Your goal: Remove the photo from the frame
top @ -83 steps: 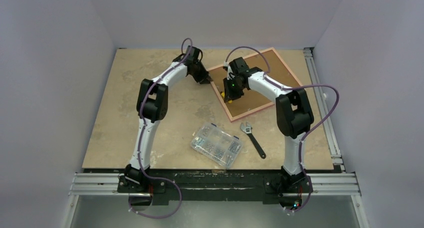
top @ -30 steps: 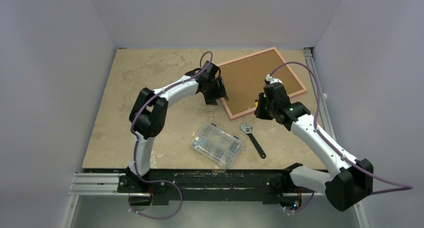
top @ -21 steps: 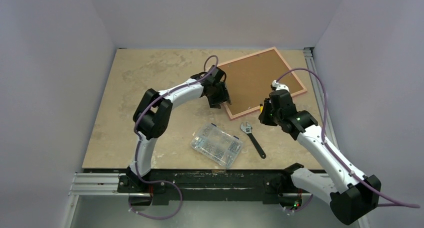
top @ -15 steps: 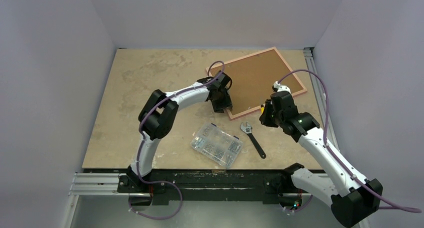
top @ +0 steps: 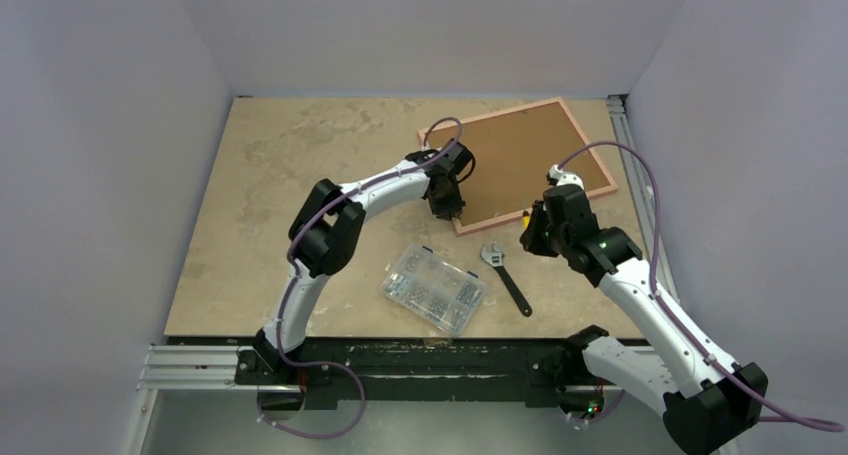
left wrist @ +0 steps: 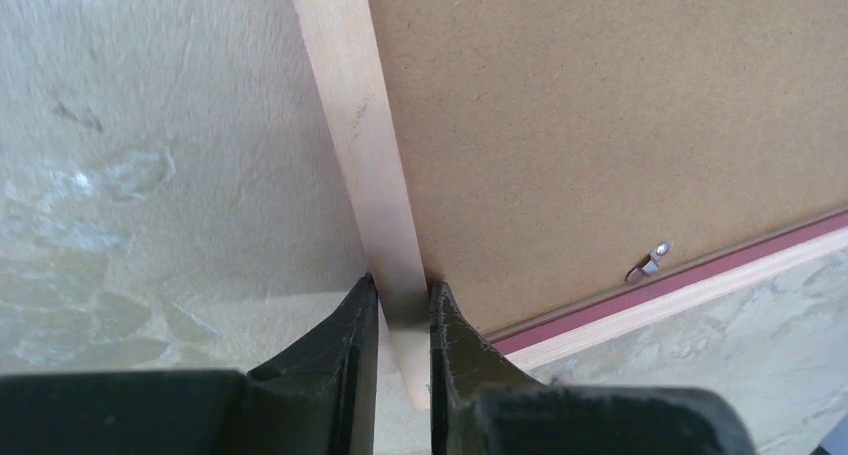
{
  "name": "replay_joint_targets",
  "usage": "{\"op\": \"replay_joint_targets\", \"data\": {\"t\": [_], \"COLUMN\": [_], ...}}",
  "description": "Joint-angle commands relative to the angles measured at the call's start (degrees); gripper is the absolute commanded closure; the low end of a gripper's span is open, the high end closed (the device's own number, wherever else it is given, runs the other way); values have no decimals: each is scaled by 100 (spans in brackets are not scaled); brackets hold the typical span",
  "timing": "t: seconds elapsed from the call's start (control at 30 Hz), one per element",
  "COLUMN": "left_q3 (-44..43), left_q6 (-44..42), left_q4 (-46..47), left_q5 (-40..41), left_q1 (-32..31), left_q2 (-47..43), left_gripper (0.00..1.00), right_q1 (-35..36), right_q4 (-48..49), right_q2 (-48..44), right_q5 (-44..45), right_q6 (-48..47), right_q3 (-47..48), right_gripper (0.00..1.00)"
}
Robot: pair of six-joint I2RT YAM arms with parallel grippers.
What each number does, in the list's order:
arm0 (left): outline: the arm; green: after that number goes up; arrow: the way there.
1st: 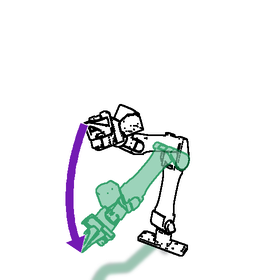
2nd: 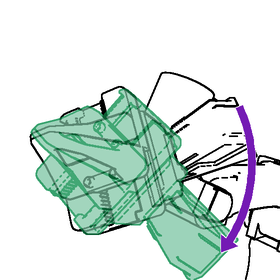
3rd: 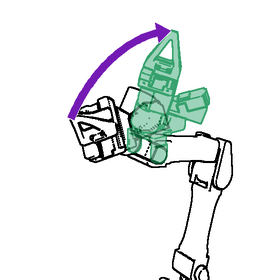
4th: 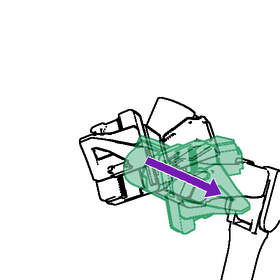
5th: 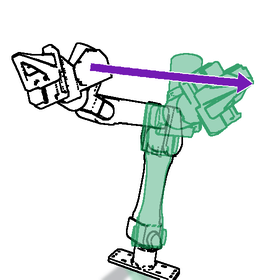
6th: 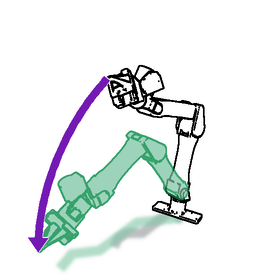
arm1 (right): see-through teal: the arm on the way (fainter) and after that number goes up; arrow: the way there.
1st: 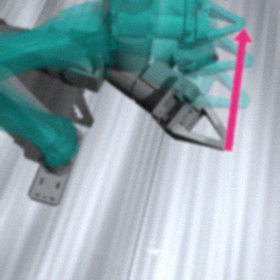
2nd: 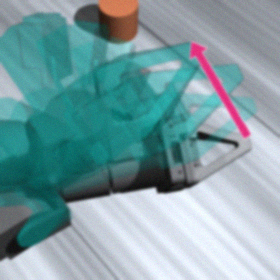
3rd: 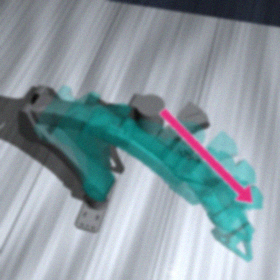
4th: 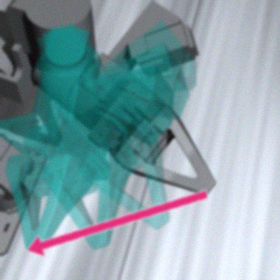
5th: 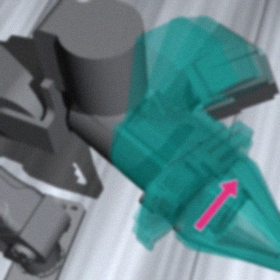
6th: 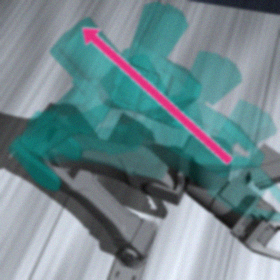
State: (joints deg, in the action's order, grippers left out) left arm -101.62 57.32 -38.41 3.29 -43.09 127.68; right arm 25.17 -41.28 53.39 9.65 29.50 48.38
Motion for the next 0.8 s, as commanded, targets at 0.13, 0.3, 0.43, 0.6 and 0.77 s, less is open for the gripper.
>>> {"op": "replay_joint_targets", "data": {"t": [0.13, 0.3, 0.43, 0.6, 0.77], "left_q3": [-315, -277, -1132, -1765, -2068], "left_q6": [-1999, -3013, -3899, -4587, -4894], "left_q4": [-127, 312, -323, -576, -373], "left_q5": [31, -1087, -1346, -1416, -1742], "left_q1": [592, 1310, 1543, 1554, 1546], "left_q2": [117, 18, 395, 736, 912], "left_gripper": [100, 100, 100, 100, 100], "right_q1": [11, 14, 23, 23, 23], "right_q4": [127, 268, 351, 389, 355], "right_q2": [76, 222, 390, 445, 409], "right_q5": [101, 40, -84, -147, -104], "right_q6": [65, 74, 104, 135, 170], "right_q3": [-70, -89, -92, -92, -103], "right_gripper": [100, 100, 100, 100, 100]}}
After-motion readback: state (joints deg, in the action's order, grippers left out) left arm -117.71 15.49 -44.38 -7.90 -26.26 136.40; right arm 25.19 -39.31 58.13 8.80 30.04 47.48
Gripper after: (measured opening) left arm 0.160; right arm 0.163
